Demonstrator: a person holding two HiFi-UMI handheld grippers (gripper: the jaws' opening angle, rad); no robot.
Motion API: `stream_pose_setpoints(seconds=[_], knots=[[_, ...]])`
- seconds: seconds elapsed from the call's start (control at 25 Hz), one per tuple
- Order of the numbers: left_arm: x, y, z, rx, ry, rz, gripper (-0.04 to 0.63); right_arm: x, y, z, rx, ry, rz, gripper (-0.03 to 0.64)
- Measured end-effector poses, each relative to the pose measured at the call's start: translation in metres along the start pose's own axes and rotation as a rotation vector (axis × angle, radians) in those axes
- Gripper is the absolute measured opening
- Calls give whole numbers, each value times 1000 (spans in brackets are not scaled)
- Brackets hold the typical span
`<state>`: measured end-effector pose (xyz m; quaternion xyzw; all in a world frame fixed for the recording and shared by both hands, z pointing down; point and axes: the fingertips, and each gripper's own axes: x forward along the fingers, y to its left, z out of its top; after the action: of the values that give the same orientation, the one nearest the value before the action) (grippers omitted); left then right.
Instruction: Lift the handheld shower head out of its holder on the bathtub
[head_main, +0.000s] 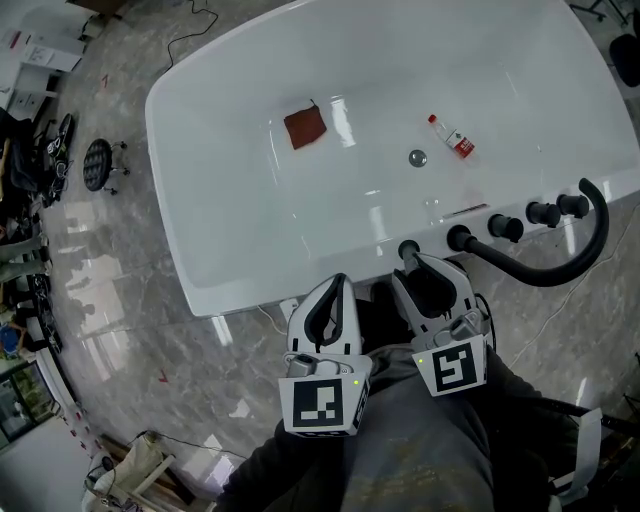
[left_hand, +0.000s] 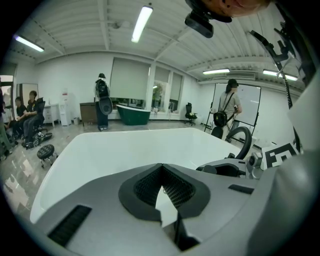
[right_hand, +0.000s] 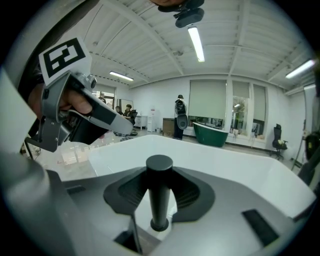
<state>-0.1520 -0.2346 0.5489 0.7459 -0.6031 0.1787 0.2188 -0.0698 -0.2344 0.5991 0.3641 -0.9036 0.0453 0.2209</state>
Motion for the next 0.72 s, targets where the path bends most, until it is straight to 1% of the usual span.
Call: stream_pose_setpoints(seconds=[0.4, 0.72], knots=[[-4, 1, 0, -7, 2, 8, 2, 1, 0, -1, 10, 9, 5, 143], [-13, 10, 17, -11, -24, 43, 2, -5, -7, 21, 15, -35, 1, 143]])
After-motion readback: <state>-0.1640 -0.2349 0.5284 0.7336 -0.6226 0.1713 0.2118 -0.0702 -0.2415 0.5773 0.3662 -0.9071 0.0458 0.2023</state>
